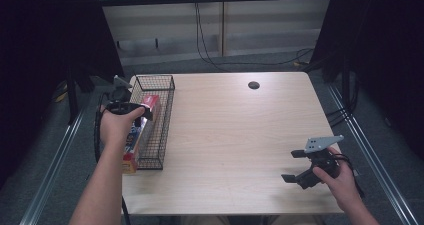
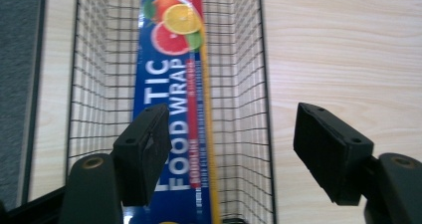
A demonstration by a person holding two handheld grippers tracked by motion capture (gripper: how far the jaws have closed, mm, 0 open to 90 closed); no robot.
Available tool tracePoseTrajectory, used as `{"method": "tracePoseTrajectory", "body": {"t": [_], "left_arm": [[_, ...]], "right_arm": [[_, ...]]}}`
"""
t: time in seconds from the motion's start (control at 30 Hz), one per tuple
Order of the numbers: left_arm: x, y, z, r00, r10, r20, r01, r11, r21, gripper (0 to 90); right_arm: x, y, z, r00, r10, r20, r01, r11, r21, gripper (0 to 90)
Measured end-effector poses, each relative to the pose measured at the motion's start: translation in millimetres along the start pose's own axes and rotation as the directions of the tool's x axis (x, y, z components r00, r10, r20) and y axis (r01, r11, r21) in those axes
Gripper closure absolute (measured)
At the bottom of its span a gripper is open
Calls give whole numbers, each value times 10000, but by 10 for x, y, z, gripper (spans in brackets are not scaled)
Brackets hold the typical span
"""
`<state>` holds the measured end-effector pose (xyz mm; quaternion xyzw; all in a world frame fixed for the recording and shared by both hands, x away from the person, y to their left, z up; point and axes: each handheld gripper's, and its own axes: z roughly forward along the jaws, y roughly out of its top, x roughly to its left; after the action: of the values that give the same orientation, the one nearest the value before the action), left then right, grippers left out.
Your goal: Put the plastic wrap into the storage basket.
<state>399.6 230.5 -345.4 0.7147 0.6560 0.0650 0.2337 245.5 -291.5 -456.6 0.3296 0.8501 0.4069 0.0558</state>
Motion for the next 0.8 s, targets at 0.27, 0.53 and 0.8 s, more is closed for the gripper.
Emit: {"method": "tracePoseTrajectory", "body": {"t": [0.27,0.53,0.8], "left_arm": [[-163,-35,14,9980,392,494,-377,9988,-318,281],[-288,-75,55,9926,826,888,-792,9960,-410,257],[-421,-127,108,9853,1200,1215,-1153,9923,-457,232]], "right_arm": [[-6,1,7,10000,4,-1,-4,10000,-2,27],[1,8,14,10000,-51,12,51,10000,46,27],[4,7,14,10000,-44,-33,45,10000,38,27]]}}
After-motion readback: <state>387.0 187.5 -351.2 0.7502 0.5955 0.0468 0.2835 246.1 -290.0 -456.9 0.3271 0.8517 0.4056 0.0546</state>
